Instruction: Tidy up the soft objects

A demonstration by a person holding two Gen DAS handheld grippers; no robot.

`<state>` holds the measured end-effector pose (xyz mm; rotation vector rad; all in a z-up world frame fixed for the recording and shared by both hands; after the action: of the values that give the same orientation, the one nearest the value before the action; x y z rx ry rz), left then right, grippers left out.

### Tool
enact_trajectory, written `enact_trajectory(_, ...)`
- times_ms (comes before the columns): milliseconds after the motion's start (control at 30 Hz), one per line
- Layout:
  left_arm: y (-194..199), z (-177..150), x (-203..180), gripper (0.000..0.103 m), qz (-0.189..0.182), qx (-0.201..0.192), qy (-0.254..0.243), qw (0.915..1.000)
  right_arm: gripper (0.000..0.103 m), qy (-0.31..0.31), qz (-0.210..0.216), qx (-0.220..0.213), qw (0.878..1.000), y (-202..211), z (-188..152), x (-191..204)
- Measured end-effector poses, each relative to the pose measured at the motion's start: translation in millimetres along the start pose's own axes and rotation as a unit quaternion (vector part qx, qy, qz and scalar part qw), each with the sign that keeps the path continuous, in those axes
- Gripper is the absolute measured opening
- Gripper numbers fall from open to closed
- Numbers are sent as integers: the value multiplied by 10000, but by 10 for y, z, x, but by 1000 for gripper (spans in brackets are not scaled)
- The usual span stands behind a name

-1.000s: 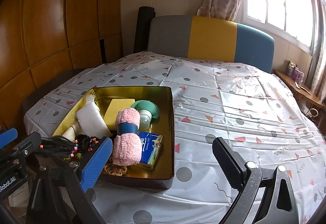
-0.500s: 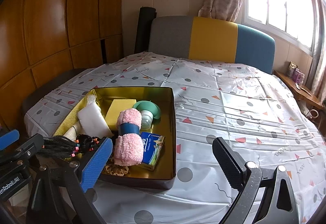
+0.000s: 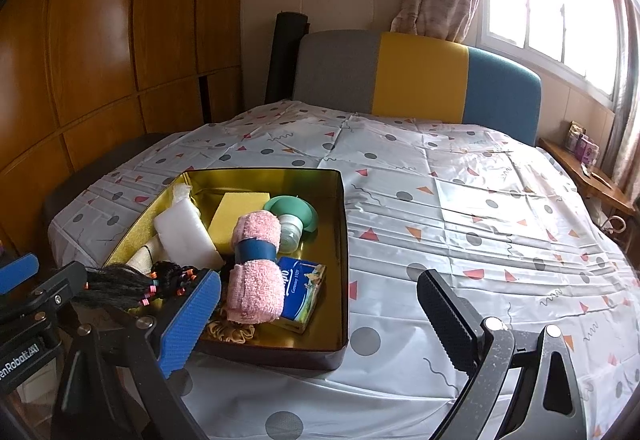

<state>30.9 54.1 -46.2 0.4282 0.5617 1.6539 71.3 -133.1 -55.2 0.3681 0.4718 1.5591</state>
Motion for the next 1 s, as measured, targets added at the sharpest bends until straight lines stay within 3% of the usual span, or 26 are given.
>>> enact_trajectory(667, 2, -7, 25, 78, 34, 4, 30, 10000, 101, -18, 14, 22, 10000, 8, -15, -2)
enact_trajectory(833, 41, 33, 49, 78, 368, -149, -75, 9992, 101, -28, 17, 20, 10000, 10, -19, -1)
enact_trajectory(1000, -32, -12, 69, 78, 183, 88, 162, 9997, 101, -30, 29, 39, 10000, 1, -26, -4)
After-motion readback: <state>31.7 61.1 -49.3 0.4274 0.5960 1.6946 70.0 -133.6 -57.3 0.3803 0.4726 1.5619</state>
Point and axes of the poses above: each gripper's, at about its wrist camera, not at the fingertips, and y roughly against the way its jaws point, x to its left, z to its top, the point moved 7 cm from there along -y, roughly the way its jaws point, and after that the axes turned 4 degrees about -x, right-handed, at the moved point
